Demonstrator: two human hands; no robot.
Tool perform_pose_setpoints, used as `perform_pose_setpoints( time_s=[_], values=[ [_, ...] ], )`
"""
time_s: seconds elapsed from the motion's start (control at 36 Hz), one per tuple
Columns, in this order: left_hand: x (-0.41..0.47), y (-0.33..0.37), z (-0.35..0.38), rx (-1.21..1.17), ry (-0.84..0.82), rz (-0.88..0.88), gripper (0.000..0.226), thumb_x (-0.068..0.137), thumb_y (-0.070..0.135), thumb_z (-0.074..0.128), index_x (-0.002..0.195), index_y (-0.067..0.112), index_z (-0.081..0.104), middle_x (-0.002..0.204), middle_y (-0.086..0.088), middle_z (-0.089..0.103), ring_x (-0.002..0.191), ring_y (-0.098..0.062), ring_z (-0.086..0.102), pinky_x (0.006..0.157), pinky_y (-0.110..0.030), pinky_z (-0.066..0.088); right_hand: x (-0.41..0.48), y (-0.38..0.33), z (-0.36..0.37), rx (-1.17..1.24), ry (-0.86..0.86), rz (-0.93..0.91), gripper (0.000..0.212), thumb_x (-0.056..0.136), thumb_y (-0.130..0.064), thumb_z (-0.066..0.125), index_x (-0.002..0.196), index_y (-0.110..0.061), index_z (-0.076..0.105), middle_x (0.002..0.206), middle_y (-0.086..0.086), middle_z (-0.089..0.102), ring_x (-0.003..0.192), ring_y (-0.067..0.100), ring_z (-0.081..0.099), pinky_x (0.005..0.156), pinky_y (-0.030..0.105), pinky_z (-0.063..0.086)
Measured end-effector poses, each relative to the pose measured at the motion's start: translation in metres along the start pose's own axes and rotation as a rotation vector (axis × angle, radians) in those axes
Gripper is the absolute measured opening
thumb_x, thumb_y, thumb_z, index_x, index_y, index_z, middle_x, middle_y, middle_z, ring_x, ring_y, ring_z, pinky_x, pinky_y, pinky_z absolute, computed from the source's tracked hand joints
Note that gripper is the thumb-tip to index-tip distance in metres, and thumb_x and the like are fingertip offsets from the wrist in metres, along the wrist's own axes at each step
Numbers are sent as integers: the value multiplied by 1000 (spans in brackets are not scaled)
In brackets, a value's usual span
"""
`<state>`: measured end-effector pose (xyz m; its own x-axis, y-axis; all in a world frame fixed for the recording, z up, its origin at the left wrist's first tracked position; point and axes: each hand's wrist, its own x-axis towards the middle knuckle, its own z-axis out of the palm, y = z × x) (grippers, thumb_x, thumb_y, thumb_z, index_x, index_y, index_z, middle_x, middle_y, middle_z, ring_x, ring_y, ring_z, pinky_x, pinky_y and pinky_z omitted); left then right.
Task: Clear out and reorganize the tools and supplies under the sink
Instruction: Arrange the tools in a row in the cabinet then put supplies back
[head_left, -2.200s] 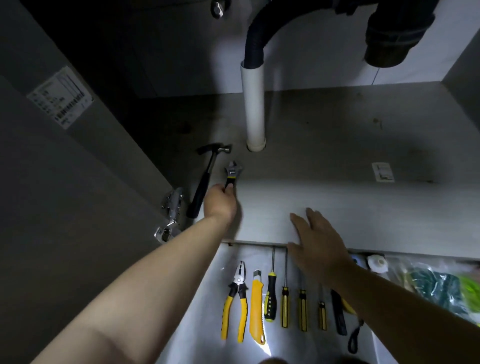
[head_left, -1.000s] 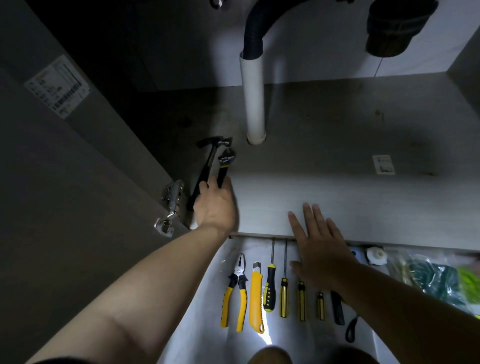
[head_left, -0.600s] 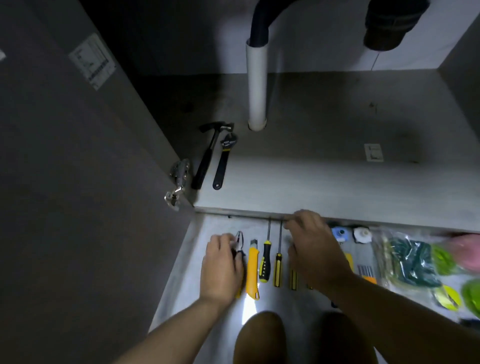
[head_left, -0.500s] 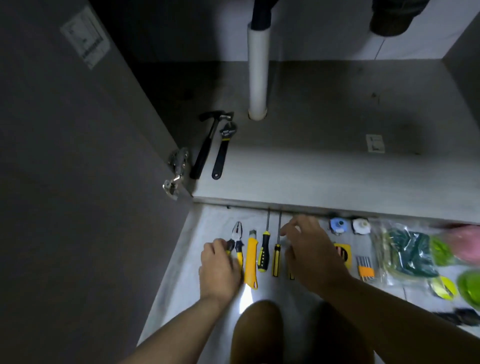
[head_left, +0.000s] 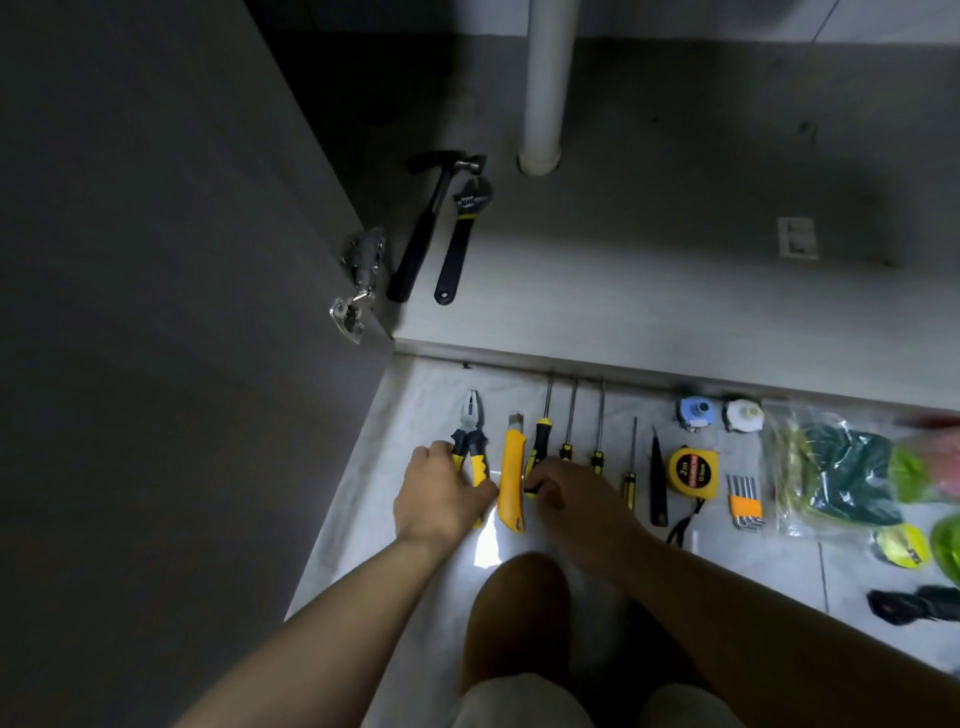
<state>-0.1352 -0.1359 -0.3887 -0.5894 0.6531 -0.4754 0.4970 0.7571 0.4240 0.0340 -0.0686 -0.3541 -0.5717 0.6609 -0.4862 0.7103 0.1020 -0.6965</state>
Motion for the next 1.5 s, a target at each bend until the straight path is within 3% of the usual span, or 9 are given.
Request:
perform_pose_setpoints(
  time_s=[0.14,0.25,0.33,0.5,0.67,0.81,1.0,1.28,1.5],
  values=[
    [-21,11,-17,-669,-135,-17,29,83,14,82,106,19,65,72,12,69,71,-7,65,71,-26,57,2,-14,3,172,-144,82,35,91,-23,62,126,-26,56,112,-2,65,101,18,64,85,39,54],
    [-30,30,-29,-807,-184,44,39,84,9,81,117,12,63,77,8,70,70,-1,66,69,-22,55,1,-30,2,344,-114,33,8,95,-25,59,99,-28,53,86,-4,67,72,13,71,57,27,53],
    [-28,40,-39,-716,-122,126,42,81,15,84,117,20,62,79,18,70,71,12,61,66,-11,51,0,-39,-10,429,-58,-3,16,98,-17,54,94,-32,51,71,-5,69,60,13,68,52,29,54],
    [-7,83,-65,-465,43,229,75,54,60,72,121,27,65,109,5,65,98,-7,63,86,-40,58,17,-53,-40,567,64,-138,17,94,-6,60,100,-22,64,78,-1,67,67,16,62,58,36,52],
    [49,132,-97,4,264,268,47,71,55,69,102,20,65,103,-3,58,95,-28,63,72,-36,51,48,-48,-80,-177,402,-221,40,88,-18,60,127,-19,58,120,2,54,113,19,46,91,32,41],
    [86,167,-102,207,255,257,38,72,50,71,96,21,60,116,-8,58,108,-32,59,73,-34,41,61,-30,-101,-465,272,-82,70,93,-33,54,156,-27,25,167,8,10,154,28,4,124,47,16],
    [112,184,-91,344,265,268,50,71,47,72,111,18,67,119,-13,59,110,-33,59,74,-36,42,67,-3,-96,-647,180,-52,93,93,-55,49,158,-30,-13,164,6,-26,150,29,-24,122,49,-3],
    [103,179,-81,370,363,259,45,94,40,62,128,11,58,126,-15,57,118,-33,54,74,-38,42,68,5,-94,-675,186,-86,102,89,-61,52,155,-31,-19,162,6,-30,149,30,-27,123,52,-3],
    [80,148,-64,359,406,462,58,101,31,53,156,31,34,141,-13,42,122,-30,42,84,-41,51,68,5,-91,-706,205,-84,104,89,-64,50,155,-29,-23,159,7,-35,147,30,-31,121,52,-7]
  ],
)
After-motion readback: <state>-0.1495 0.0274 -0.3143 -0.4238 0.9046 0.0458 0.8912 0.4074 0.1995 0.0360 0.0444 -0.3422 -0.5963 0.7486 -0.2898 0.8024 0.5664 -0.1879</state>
